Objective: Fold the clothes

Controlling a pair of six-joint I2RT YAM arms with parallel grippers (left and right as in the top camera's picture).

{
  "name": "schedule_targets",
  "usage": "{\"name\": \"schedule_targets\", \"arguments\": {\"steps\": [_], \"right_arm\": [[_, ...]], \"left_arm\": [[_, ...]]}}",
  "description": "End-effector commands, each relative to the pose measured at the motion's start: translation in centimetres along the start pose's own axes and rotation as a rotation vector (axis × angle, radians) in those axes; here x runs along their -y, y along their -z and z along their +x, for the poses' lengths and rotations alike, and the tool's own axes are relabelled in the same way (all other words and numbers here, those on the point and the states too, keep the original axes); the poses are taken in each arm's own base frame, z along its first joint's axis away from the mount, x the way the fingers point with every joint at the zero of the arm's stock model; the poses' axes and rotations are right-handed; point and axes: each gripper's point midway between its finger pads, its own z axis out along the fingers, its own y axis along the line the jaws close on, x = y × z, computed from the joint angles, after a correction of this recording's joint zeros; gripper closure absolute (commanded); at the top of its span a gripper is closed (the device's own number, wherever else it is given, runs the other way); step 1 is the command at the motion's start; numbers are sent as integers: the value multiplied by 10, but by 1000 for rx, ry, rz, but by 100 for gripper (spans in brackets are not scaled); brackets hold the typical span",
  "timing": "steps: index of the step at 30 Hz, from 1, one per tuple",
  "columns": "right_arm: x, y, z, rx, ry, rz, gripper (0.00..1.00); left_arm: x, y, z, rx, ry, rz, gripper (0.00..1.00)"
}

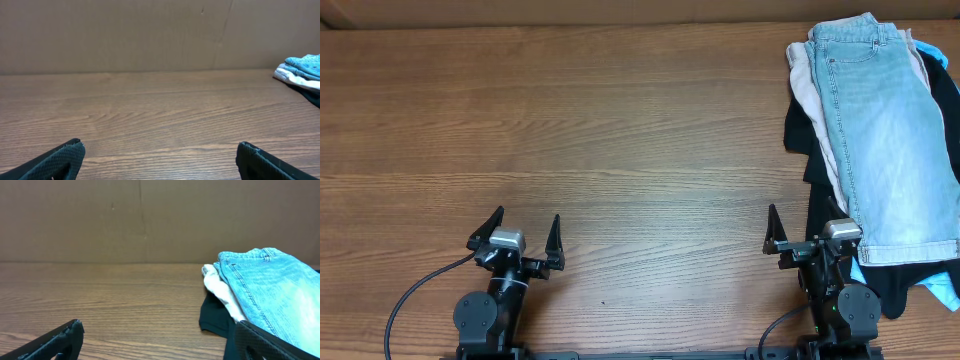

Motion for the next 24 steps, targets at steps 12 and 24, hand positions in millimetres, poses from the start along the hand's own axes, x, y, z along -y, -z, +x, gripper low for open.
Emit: {"name": "schedule_targets", "arguments": {"steps": [12,24], "right_arm": [[0,0,3,-1,-1,2,0],[-15,3,-24,70,2,-80,0]], "left_arm": [[-4,0,1,2,-4,-16,0],[0,0,-7,29,-26,2,0]]}}
